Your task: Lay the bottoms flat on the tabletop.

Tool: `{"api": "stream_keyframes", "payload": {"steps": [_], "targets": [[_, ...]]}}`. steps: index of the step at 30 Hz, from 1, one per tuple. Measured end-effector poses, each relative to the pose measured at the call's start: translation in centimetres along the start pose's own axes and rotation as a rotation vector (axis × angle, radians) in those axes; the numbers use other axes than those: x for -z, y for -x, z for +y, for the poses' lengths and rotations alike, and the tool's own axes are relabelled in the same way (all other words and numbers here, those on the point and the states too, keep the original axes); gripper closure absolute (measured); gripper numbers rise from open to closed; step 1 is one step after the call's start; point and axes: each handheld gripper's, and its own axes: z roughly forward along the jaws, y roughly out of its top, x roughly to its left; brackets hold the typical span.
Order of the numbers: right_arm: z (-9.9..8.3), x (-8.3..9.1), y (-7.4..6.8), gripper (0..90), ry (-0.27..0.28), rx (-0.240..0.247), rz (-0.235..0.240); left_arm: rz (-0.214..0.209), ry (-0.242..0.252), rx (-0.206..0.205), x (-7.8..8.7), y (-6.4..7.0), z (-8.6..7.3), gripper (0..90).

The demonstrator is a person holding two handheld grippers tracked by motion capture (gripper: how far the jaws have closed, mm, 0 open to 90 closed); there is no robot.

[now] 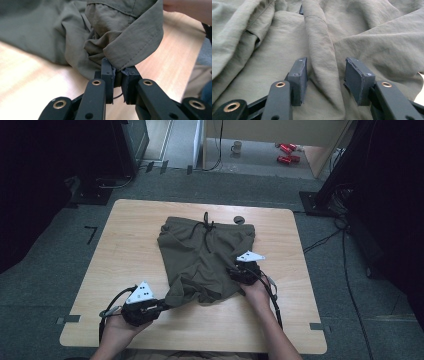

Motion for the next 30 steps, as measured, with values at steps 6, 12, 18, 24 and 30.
{"api": "stream_keyframes", "payload": {"steps": [6,12,18,24,30], "targets": [[0.1,-0.1,-0.1,53.0,-0.001,-0.002,-0.001,-0.008,-0.017,0.016,0.6,0.6,-1.1,71.8],[0.1,-0.1,-0.1,53.0,-0.001,-0.003,-0.005,-0.001,0.033,0.052,2.9,0.1,-1.3,64.7],[0.1,-0.1,-0.1,53.1,0.0,-0.004,-0.006,-0.012,0.059,0.062,4.0,0.0,-1.2,62.9],[0.1,-0.1,-0.1,53.1,0.0,-0.004,-0.007,0.01,0.096,0.053,4.7,-0.8,0.6,65.4],[0.1,-0.1,-0.1,53.1,0.0,-0.005,-0.007,0.024,0.039,0.037,3.1,-1.9,2.5,62.2]]}}
